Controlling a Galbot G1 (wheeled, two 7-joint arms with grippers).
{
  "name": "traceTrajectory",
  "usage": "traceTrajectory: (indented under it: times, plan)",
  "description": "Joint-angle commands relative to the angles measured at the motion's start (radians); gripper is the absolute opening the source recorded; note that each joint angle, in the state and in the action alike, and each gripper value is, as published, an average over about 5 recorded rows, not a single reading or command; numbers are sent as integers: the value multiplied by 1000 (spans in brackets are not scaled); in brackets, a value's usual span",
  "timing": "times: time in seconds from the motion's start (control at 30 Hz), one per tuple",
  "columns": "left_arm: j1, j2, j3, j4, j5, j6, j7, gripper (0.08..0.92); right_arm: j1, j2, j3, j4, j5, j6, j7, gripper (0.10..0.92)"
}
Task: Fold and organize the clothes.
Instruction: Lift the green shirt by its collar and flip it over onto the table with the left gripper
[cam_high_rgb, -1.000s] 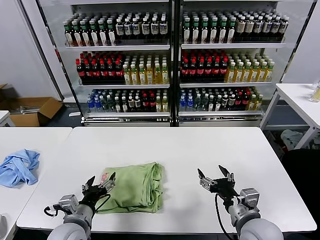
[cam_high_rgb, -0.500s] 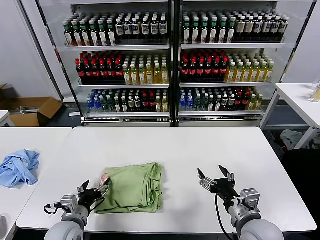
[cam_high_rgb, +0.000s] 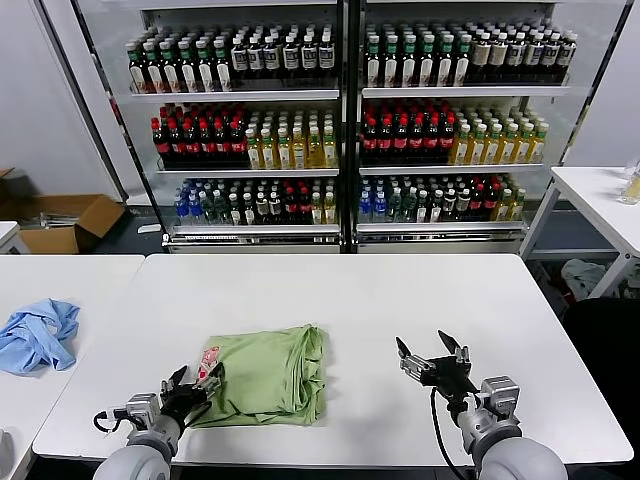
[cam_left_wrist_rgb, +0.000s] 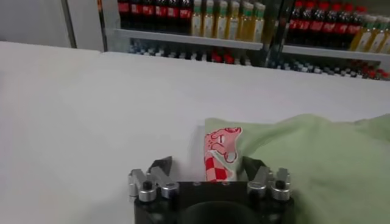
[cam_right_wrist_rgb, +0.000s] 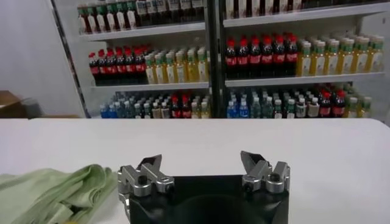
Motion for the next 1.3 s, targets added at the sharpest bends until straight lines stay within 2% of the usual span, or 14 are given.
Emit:
traceTrajectory:
  times: [0.03, 0.47, 0.57, 0.67, 0.83, 1.1, 1.2, 1.3]
  plan:
    - [12, -13, 3, 15, -37, 7, 3, 662, 3, 1, -2, -1, 0, 1, 0, 823]
    - [17, -22, 4, -10, -67, -17, 1, 290, -5, 2, 3, 1, -1, 3, -1, 823]
    - [8, 2, -30, -23, -150, -49, 2, 203, -12, 1, 9, 4, -2, 5, -2, 823]
    - [2, 45, -119, -70, -292, -26, -4, 129, -21, -1, 20, 11, -1, 7, -4, 823]
    - [39, 145, -342, -150, -545, 50, -21, 103, -24, -2, 33, 15, 3, 10, -7, 823]
    - [93, 325, -690, -159, -874, 84, -89, 103, -11, -8, 34, 7, 5, 15, -8, 823]
    - [92, 374, -694, -203, -979, 85, -149, 103, -6, -18, 43, 10, 10, 14, -8, 823]
    - [56, 355, -564, -256, -954, 83, -168, 103, -4, -23, 50, 10, 14, 11, -6, 823]
